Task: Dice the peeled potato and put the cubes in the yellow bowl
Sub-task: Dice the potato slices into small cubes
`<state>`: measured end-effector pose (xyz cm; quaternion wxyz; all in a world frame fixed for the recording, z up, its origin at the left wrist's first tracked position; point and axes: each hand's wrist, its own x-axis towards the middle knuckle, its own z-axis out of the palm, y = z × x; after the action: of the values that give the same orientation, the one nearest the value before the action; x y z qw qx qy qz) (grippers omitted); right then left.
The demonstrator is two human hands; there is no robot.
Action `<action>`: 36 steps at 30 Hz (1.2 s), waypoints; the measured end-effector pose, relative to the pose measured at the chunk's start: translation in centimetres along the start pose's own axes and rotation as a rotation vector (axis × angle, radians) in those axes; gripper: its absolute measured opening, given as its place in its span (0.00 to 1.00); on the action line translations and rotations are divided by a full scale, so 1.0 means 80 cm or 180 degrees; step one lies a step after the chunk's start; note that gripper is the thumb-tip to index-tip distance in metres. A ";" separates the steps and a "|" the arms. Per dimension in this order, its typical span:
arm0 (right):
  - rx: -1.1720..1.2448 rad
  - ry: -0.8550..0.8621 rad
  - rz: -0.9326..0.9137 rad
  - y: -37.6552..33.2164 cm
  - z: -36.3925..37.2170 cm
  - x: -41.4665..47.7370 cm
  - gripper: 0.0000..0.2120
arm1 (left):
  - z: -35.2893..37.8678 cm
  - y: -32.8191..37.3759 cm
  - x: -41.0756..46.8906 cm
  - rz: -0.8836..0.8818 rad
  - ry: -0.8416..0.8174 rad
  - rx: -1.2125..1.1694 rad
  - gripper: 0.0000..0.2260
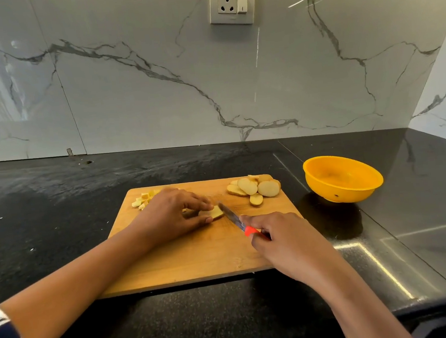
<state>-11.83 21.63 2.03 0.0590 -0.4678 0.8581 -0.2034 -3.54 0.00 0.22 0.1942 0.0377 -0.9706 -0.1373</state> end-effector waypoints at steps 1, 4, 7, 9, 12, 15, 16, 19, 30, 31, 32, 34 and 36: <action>-0.0057 0.0045 -0.0042 -0.001 0.000 -0.001 0.21 | 0.002 -0.001 0.000 0.0062 -0.0021 0.0001 0.12; -0.0236 0.0258 -0.0132 -0.005 0.004 -0.002 0.21 | 0.005 -0.003 0.000 0.0159 -0.0058 0.0084 0.11; -0.0377 0.0451 -0.0188 -0.009 0.014 -0.001 0.21 | 0.006 -0.004 0.000 0.0243 -0.0026 0.0194 0.10; -0.0405 0.0466 -0.0217 -0.010 0.019 0.001 0.22 | 0.006 -0.004 0.001 0.0330 -0.0020 0.0270 0.09; -0.0461 0.0463 -0.0223 -0.011 0.023 0.004 0.22 | 0.007 -0.002 0.000 0.0478 0.0002 0.0386 0.11; -0.0561 0.0454 -0.0223 -0.013 0.029 0.007 0.22 | 0.007 0.000 -0.003 0.0629 -0.0003 0.0495 0.15; -0.0583 0.0469 -0.0222 -0.014 0.030 0.006 0.22 | 0.007 0.001 -0.004 0.0681 -0.0038 0.0535 0.16; -0.0599 0.0583 -0.0203 -0.014 0.033 0.005 0.23 | 0.005 0.002 -0.003 0.0720 -0.0079 0.0635 0.17; -0.0454 0.0692 -0.0248 -0.010 0.031 0.004 0.21 | -0.004 -0.002 0.001 0.1213 -0.0293 0.1147 0.20; -0.0453 0.0669 -0.0261 -0.010 0.031 0.004 0.21 | -0.007 -0.002 0.001 0.1208 -0.0398 0.1173 0.22; -0.0452 0.0648 -0.0272 -0.012 0.030 0.003 0.21 | -0.009 -0.001 0.001 0.1168 -0.0528 0.1180 0.26; -0.0462 0.0631 -0.0286 -0.013 0.031 0.003 0.22 | -0.012 0.000 0.000 0.1070 -0.0757 0.1237 0.33; -0.0456 0.0624 -0.0288 -0.012 0.031 0.004 0.22 | -0.015 0.003 -0.001 0.0984 -0.0942 0.1258 0.37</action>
<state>-10.51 20.18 0.20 -0.0679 -0.4870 0.8500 -0.1888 -2.99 -0.08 1.32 0.0580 -0.0940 -0.9905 0.0817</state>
